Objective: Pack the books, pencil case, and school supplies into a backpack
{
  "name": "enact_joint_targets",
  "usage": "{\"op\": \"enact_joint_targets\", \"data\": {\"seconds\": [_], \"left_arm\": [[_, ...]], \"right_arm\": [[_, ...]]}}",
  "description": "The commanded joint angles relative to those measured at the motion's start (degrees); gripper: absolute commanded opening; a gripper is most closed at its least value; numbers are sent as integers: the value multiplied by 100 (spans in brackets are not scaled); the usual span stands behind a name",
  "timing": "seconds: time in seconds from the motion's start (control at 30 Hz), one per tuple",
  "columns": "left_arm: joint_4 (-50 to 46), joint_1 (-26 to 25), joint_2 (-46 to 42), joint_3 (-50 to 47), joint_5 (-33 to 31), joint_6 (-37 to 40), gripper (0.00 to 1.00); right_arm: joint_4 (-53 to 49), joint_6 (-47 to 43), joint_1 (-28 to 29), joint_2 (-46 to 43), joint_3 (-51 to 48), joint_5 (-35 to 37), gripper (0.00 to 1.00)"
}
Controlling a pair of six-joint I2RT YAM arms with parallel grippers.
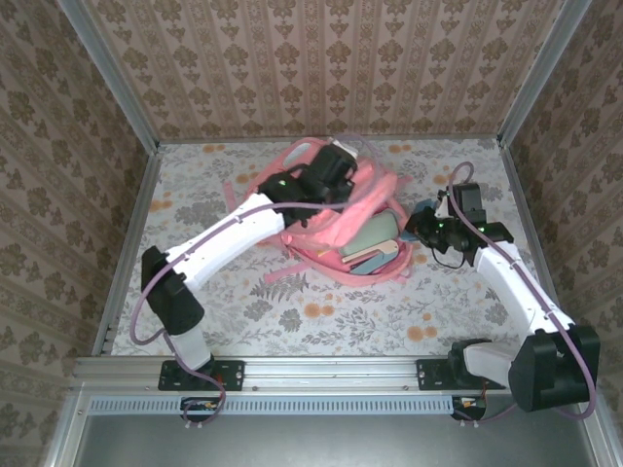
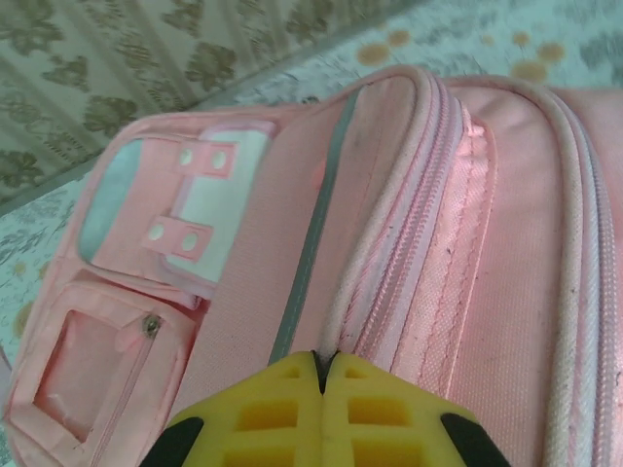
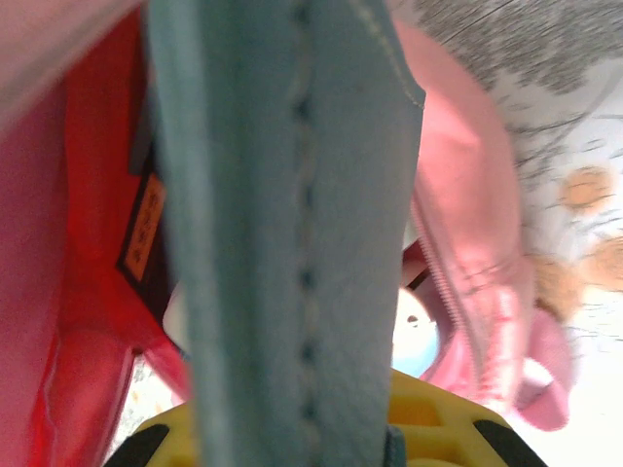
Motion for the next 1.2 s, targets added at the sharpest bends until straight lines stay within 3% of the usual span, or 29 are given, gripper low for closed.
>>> {"op": "enact_joint_targets", "data": {"seconds": [0.0, 0.3, 0.57, 0.7, 0.77, 0.93, 1.17], "left_arm": [[214, 438, -268, 308, 239, -511, 0], [123, 488, 3, 829, 697, -626, 0], [78, 479, 35, 886, 867, -710, 0], [78, 480, 40, 875, 871, -742, 0], [56, 489, 56, 874, 848, -739, 0], [38, 510, 63, 833, 800, -732, 0], [91, 632, 64, 703, 886, -766, 0]], "right_arm": [[885, 422, 370, 196, -186, -421, 11], [3262, 1553, 1172, 1381, -127, -1006, 11], [3620, 1904, 1351, 2727, 1055, -1040, 14], [3226, 1852, 1415, 3355, 1883, -1191, 36], [2799, 1663, 1429, 3474, 2165, -1218, 52], [2114, 1162, 1398, 3183, 2104, -897, 60], [1496, 751, 1271, 2585, 1728, -468, 61]]}}
